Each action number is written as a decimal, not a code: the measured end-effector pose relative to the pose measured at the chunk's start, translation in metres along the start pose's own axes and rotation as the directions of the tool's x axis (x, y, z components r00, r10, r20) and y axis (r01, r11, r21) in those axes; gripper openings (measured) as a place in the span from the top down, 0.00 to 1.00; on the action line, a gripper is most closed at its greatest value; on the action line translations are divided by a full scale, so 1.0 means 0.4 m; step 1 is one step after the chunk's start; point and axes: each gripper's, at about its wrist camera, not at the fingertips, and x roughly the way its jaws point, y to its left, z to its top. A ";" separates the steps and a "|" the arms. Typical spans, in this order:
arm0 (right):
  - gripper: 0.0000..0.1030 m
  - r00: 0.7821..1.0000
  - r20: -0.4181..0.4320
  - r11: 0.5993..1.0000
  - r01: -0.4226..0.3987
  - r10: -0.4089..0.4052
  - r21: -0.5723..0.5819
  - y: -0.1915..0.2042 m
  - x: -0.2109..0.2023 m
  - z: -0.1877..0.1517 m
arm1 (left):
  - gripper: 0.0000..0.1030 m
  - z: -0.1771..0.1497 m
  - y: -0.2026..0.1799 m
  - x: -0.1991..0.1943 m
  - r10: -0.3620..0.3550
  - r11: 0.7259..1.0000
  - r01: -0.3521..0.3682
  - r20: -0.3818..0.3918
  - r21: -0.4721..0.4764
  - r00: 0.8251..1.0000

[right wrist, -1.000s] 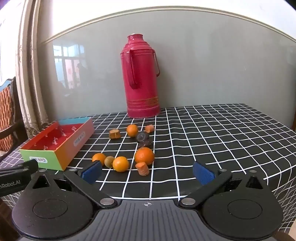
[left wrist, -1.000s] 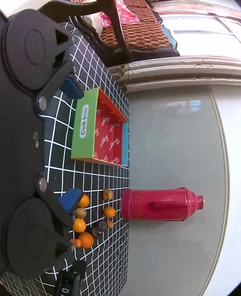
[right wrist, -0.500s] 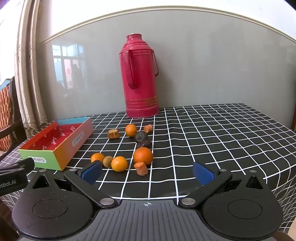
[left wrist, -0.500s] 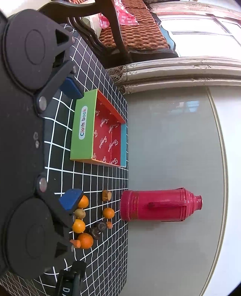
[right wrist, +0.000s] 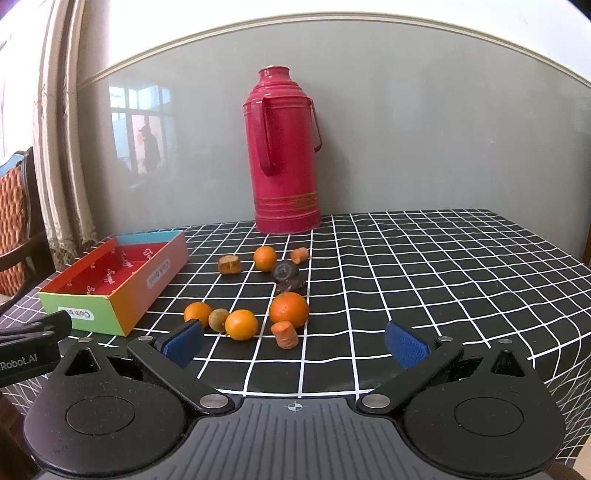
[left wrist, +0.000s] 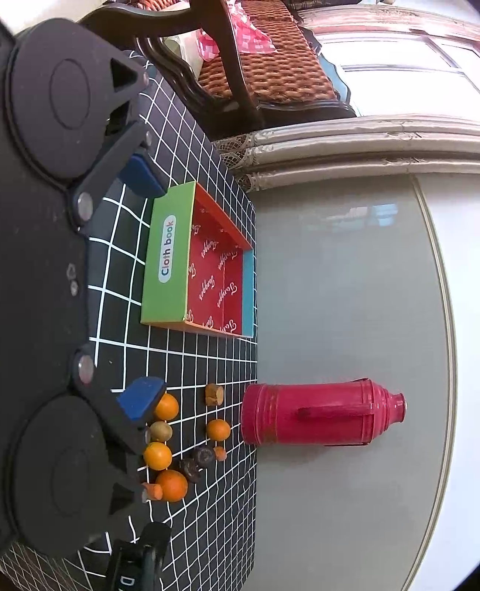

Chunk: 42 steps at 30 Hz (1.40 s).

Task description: Organize fruits

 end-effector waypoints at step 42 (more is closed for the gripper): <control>0.00 1.000 0.001 1.000 0.004 -0.004 0.018 -0.004 -0.001 0.000 | 0.06 -0.005 -0.007 0.005 0.006 0.999 -0.006 -0.006 0.032 1.000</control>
